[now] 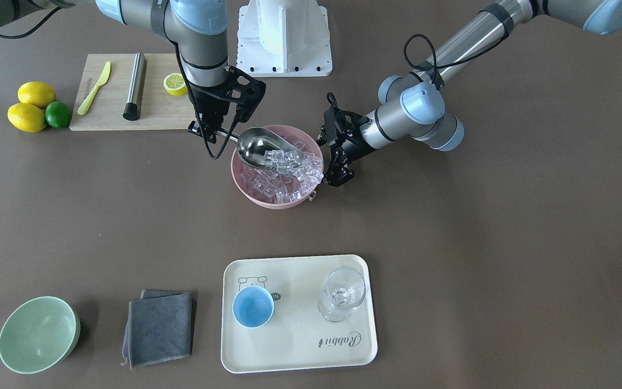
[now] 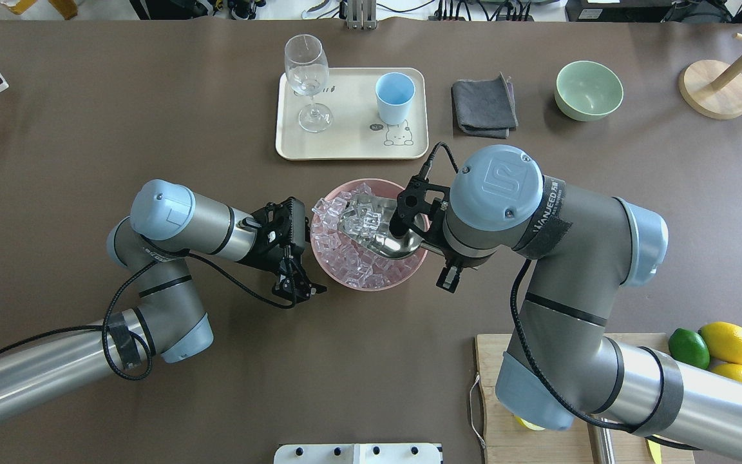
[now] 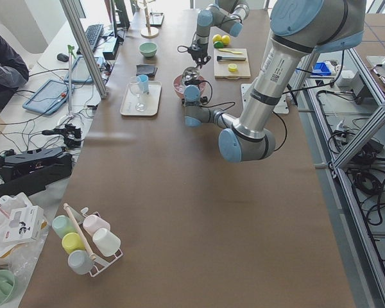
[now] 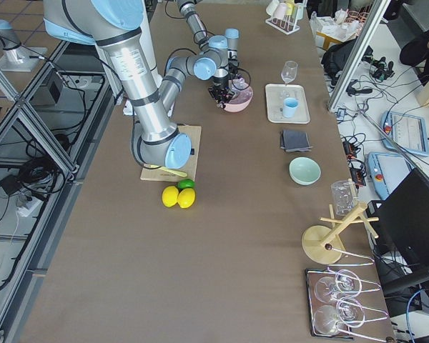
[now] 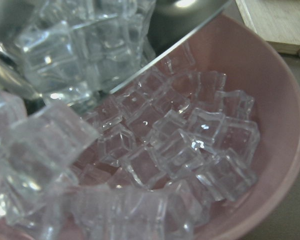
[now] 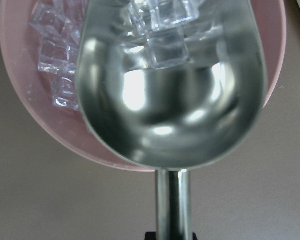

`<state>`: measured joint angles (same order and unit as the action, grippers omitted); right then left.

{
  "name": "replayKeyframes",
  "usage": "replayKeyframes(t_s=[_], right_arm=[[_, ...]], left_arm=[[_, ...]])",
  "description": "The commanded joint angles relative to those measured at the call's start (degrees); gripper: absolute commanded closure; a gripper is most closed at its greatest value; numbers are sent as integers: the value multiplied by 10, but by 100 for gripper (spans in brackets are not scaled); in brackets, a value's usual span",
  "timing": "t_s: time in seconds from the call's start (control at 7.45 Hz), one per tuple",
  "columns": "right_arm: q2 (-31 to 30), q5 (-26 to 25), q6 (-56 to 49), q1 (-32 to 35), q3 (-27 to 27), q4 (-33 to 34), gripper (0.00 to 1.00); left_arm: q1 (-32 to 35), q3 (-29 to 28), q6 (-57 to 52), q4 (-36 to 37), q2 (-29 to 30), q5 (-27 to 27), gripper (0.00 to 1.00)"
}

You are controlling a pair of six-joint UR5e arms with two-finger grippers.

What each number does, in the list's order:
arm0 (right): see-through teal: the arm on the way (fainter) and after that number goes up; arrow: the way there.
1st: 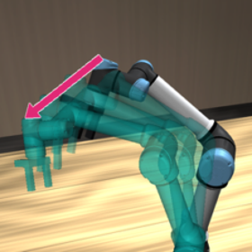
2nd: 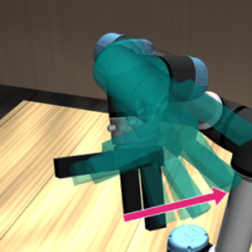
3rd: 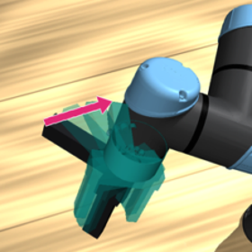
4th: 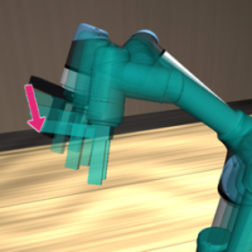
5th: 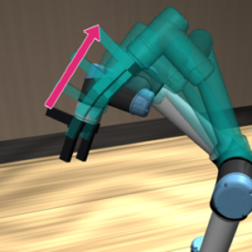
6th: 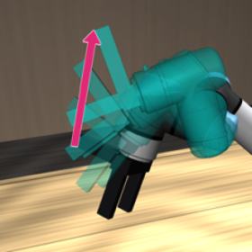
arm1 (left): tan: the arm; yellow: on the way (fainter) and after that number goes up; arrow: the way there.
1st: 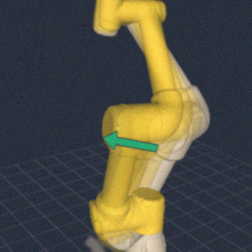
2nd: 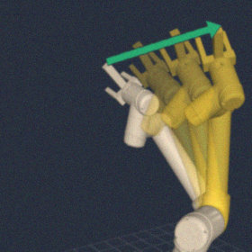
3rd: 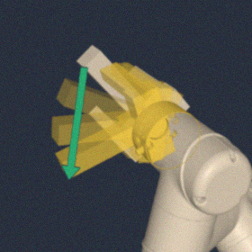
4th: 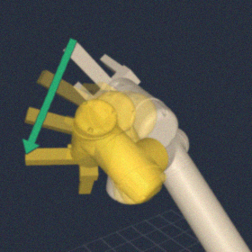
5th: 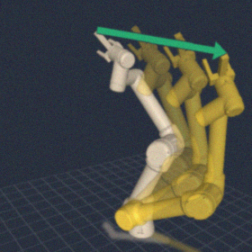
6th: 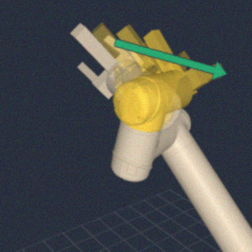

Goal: Put ice in cup with scoop
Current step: 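Drag the scoop through the ice toward the left gripper to fill it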

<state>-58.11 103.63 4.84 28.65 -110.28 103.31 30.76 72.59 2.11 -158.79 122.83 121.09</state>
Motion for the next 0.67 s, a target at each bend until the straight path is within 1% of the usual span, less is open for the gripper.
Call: replayKeyframes(t_s=[0.0, 0.4, 0.54], right_arm=[[-17, 0, 45, 0, -1, -60, 100], [-52, -1, 89, 0, -24, -128, 100], [-62, -1, 123, 0, -23, -176, 100]], left_arm=[[1, 0, 0, 5, 2, 0, 1], [1, 0, 0, 9, 3, 0, 1], [1, 0, 0, 10, 3, 0, 1]])
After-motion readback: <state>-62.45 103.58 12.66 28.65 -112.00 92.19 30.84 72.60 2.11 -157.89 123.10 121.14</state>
